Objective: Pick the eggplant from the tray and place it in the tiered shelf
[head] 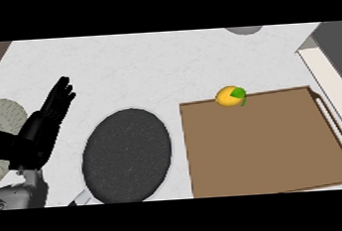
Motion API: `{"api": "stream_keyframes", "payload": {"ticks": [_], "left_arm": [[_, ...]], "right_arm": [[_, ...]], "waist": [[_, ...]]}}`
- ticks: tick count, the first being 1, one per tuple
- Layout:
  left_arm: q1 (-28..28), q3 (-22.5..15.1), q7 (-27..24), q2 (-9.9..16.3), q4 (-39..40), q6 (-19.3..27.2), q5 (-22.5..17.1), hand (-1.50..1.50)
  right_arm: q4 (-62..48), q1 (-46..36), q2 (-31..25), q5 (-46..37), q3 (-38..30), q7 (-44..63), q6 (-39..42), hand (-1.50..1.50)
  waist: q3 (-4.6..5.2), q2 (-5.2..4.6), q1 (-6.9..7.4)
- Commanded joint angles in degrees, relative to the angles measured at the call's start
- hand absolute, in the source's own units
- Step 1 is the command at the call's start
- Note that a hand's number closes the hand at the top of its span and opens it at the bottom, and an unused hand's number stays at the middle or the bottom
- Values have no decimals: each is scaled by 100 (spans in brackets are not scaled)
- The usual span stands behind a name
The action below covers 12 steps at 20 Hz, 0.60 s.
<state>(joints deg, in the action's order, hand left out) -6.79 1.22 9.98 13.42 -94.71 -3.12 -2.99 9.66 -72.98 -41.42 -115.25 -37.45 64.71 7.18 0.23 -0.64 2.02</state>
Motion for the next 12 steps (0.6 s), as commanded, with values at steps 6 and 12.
{"api": "stream_keyframes", "payload": {"ticks": [6, 12], "left_arm": [[306, -63, -236, -107, -98, -32, 18, 0], [-16, 5, -44, -49, 45, 41, 88, 0]], "right_arm": [[698, -426, -9, -358, 195, 1680, 400, -150], [1562, -930, 166, -738, 485, 1657, -231, -150]], "waist": [[-17, -1, 70], [-14, -20, 80]]}}
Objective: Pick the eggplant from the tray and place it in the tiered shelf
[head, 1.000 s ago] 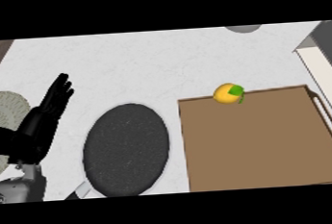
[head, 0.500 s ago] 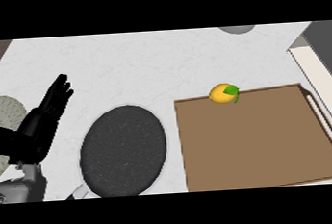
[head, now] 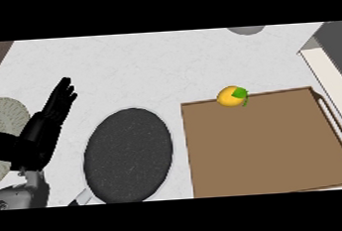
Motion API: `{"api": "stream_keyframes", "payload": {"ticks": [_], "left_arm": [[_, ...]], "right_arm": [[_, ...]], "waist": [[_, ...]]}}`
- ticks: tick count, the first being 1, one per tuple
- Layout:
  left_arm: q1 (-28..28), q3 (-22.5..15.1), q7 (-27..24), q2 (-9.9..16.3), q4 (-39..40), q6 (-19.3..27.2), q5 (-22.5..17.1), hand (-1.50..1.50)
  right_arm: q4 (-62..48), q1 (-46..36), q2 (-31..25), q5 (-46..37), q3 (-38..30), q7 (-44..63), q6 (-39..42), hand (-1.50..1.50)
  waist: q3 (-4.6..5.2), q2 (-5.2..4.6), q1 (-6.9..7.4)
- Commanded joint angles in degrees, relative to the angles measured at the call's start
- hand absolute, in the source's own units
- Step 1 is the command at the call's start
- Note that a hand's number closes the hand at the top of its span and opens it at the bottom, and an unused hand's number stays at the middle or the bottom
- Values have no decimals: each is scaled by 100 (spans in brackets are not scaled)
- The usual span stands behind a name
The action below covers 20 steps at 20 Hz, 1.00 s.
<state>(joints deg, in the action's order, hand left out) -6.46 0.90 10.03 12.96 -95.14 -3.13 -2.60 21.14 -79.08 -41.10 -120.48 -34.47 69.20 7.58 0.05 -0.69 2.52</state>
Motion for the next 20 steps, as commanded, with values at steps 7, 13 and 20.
{"api": "stream_keyframes", "payload": {"ticks": [7, 13, 20], "left_arm": [[9, -44, -14, 20, -9, -101, -6, 0], [114, 59, 9, 66, 16, -71, -9, 0], [190, 242, -42, 129, 45, -117, -133, 0]], "right_arm": [[1569, -846, 175, -766, 424, 1594, -672, -150], [3084, -1186, 536, -1187, 355, 1602, -679, -150], [4843, -1322, 1788, -1809, 608, 1581, 61, -150]], "waist": [[9, 16, 99], [10, 99, -15], [13, 157, -142]]}}
